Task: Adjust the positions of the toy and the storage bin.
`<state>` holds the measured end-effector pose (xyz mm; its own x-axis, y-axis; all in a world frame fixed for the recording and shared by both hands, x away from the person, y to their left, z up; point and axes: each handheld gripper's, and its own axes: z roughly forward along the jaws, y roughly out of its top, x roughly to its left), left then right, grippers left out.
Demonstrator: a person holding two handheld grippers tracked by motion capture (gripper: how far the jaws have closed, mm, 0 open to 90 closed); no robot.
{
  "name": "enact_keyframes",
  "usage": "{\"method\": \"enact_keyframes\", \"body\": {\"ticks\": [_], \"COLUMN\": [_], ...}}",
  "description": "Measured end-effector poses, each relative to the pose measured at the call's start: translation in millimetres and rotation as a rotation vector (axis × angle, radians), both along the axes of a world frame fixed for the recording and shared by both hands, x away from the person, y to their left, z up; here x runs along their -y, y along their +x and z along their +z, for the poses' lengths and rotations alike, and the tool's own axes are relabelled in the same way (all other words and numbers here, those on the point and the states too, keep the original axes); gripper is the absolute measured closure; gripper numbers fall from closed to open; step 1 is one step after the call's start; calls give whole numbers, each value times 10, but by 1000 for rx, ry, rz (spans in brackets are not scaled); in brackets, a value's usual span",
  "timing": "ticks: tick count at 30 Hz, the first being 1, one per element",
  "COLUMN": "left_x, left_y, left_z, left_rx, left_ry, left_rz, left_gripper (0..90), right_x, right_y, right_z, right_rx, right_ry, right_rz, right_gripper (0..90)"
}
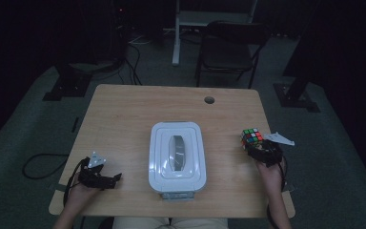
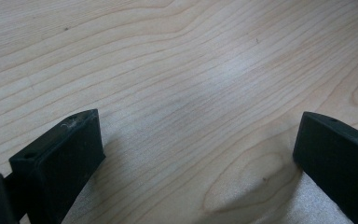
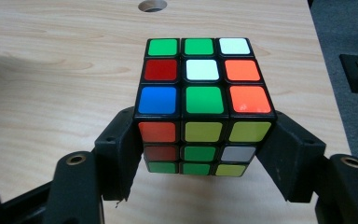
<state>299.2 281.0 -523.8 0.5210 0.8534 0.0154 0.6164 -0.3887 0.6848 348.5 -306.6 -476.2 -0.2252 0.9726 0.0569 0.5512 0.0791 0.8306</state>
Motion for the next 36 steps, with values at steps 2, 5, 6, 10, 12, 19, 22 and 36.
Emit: {"method": "enact_keyframes", "body": {"ticks": [2,5,6,10,12,19,22,36], "left_x": [1,-2,-2,-3,-3,-6,-6,-6], "left_y": [0,0,0,0,1,2,2,2], "left_z": [-1,0,1,1,1,1,1,1], "left_rx": [1,0,-1,0,0,1,1,1], "left_ry": [-2,1,1,1,1,2,2,2], "left_rz": [1,-2,-2,-4,-4,1,2,1], "left_gripper": [22,22,22,22,22,22,22,22], "right_x": [17,44,52,83,87,168,182,202], "right_y": [-91,-221,-253,-429,-463,-716,-771,-875], "right_z": [12,10,10,-13,-23,-119,-172,-328], "right_rx": [5,12,12,11,9,-20,-35,-57], "right_ry": [8,3,5,-14,-23,-15,-12,-12], "right_rz": [8,14,17,23,23,6,-2,-11], "right_gripper": [341,341,341,341,341,341,341,340]}}
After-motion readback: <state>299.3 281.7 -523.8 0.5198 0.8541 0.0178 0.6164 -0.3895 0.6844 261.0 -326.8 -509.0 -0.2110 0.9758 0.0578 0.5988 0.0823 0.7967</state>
